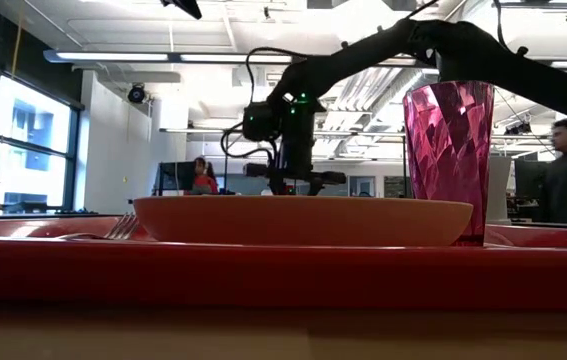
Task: Pick and place plate/cup/fork/spoon on tray
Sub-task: Put the blue spoon to the right of the orange fork on the red tray
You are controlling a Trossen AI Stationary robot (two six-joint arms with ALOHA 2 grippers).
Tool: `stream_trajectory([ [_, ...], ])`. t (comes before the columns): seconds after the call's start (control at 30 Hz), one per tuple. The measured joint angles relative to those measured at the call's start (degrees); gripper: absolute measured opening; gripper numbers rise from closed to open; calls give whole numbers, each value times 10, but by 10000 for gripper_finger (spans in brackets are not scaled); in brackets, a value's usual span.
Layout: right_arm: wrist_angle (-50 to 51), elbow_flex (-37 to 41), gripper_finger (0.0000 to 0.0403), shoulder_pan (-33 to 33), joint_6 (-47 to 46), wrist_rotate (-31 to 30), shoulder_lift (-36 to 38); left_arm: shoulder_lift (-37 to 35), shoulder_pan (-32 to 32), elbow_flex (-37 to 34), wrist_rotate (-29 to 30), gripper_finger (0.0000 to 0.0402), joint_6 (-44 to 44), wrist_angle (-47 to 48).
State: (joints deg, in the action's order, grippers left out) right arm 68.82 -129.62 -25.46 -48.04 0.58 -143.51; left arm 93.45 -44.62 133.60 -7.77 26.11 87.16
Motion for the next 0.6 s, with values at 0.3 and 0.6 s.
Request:
stream_trajectory([
  [0.3,-1,0,149,0,0,-5,-7,0,0,0,0,0,0,0],
  [0.6,0,0,149,-4,1,11,-7,0,0,0,0,0,0,0],
])
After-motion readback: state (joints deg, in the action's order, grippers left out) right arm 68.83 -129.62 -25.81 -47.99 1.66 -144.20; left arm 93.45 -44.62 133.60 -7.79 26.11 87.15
